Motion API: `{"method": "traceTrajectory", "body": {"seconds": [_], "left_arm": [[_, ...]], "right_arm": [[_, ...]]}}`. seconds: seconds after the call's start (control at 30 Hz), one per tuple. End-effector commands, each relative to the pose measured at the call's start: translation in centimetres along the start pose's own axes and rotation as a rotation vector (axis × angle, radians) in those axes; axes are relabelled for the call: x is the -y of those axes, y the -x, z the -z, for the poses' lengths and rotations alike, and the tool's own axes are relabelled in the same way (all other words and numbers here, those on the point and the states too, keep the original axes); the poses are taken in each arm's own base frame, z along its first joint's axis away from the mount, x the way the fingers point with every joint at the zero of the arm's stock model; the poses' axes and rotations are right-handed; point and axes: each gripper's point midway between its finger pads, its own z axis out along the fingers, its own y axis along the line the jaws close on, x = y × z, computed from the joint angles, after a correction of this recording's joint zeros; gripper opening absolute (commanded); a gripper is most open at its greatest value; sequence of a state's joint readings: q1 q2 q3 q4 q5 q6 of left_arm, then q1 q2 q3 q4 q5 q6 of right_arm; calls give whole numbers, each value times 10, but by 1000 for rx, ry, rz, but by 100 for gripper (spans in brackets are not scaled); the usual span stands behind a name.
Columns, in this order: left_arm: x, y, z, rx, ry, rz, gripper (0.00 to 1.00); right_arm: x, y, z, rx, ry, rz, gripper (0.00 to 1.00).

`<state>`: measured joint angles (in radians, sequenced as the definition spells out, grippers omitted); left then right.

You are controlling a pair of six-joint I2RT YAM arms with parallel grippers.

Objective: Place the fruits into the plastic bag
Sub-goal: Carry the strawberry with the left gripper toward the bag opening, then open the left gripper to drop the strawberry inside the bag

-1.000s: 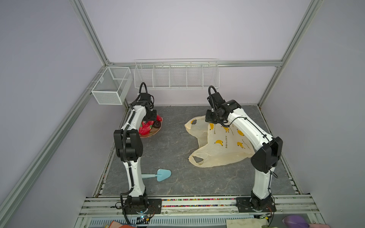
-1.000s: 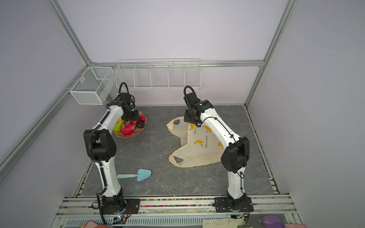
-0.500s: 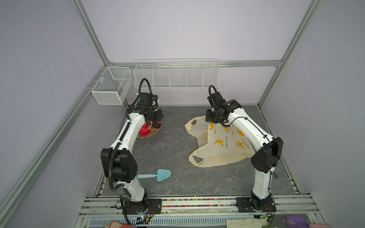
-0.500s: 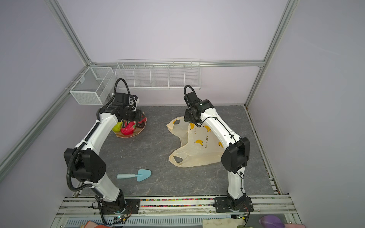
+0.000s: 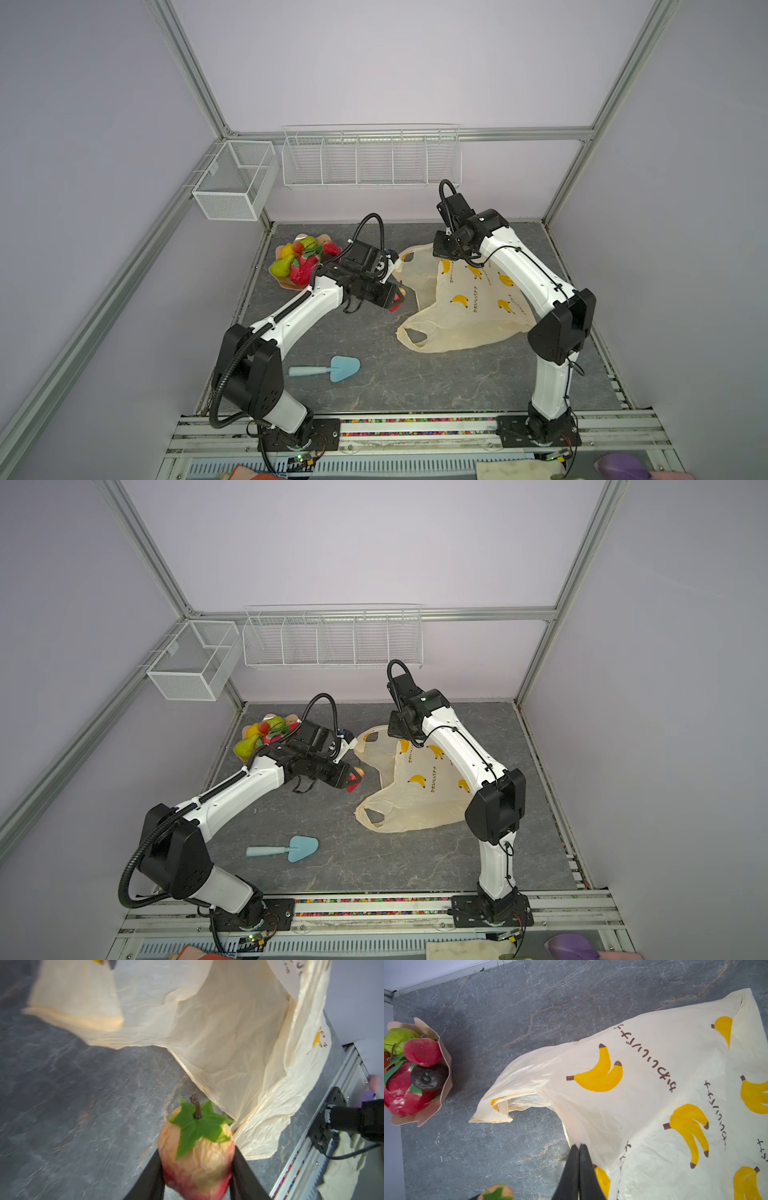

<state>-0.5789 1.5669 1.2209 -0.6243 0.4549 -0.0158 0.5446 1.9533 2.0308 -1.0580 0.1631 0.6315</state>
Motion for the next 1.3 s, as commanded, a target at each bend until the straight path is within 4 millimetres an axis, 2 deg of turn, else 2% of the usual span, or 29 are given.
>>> {"method": "traceTrajectory", "body": {"seconds": [0.0, 0.13, 0.47, 0.77, 0.97, 1.13, 1.2, 1.27], "left_arm": [[28, 5, -21, 9, -167, -10, 29], [37, 2, -43, -35, -275, 34, 26], [37, 20, -78, -67, -350, 94, 21], [15, 40, -121, -82, -307, 197, 20], [20, 56, -145, -102, -290, 193, 20], [27, 63, -164, -104, -265, 192, 22], [27, 65, -171, -104, -255, 207, 25], [30, 67, -178, -99, -252, 213, 32]], "right_arm": [[2, -1, -2, -14, -5, 2, 6], [2, -1, -1, -15, -3, 0, 6], [-2, -5, 0, -19, 38, -40, 6], [-13, -6, -1, -19, 151, -151, 6], [-20, -1, 7, 4, 212, -215, 6], [-27, 2, 10, 14, 291, -287, 6], [-30, 2, 11, 11, 321, -310, 6], [-30, 2, 10, 14, 343, -329, 6]]}}
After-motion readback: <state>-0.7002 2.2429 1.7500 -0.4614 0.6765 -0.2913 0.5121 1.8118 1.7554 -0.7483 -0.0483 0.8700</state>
